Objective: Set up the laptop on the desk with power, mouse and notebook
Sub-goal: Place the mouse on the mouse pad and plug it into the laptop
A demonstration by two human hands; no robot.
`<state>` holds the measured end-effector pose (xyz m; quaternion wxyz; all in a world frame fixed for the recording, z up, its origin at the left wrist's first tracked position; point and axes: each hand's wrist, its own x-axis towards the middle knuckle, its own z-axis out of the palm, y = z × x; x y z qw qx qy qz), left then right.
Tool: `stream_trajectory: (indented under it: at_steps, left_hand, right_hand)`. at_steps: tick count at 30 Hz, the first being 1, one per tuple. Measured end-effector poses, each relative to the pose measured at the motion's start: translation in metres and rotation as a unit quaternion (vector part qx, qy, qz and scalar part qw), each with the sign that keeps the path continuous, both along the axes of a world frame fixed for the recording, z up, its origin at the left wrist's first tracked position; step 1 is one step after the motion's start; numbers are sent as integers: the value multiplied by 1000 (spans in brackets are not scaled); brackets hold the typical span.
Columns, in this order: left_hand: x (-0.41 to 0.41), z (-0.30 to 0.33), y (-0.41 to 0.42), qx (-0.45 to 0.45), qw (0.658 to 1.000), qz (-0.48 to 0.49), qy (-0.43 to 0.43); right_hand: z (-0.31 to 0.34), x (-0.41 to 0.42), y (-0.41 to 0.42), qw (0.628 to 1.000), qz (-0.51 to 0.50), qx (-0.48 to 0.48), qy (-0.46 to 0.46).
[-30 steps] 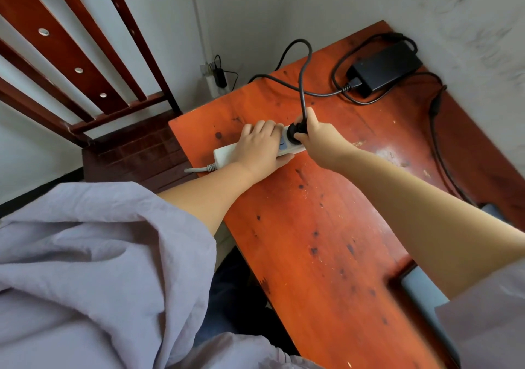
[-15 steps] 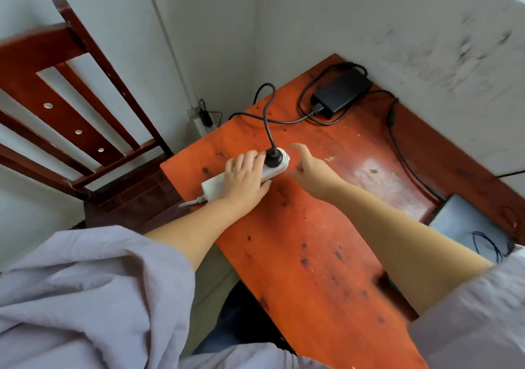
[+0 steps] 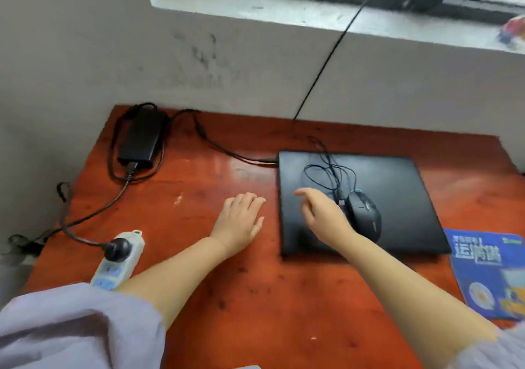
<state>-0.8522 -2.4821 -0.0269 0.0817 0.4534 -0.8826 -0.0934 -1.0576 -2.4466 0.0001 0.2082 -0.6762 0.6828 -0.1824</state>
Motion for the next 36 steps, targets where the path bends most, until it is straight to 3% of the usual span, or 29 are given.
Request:
stream_trajectory:
  at_steps: [4,8,13,16,20,24,27,30,36]
  left_hand:
    - [-62,0,-12,41,994,-102,6]
    - [-121,2,-6,92,984,-153,-3]
    - [-185,17,-8,281,958,0,59]
    - [-211,20,-7,276,960,51,9]
    - [-239,18,-5,232,955,140,-119]
    - [-262,13,2,184,961,160,-129]
    - [-290,15,9,167,970,157,-78]
    - [-342,23,18,166,975,142,28]
    - [-453,56,22,180,944,102,258]
  right_hand:
    - [3,-55,28,981,-173,-50,70]
    - [-6,-82,48,960,-242,42,131]
    - [-22,-90,46,963,-244,68,88]
    - [-24,-100,38,966,-225,78,100]
    - [-17,-144,38,966,-226,88,85]
    - [-2,-226,53,974,-195,85,77]
    - [4,-277,68,976,-189,69,84]
    - [5,-314,83,972,-212,58,79]
    - [-3,-388,133,952,-274,100,88]
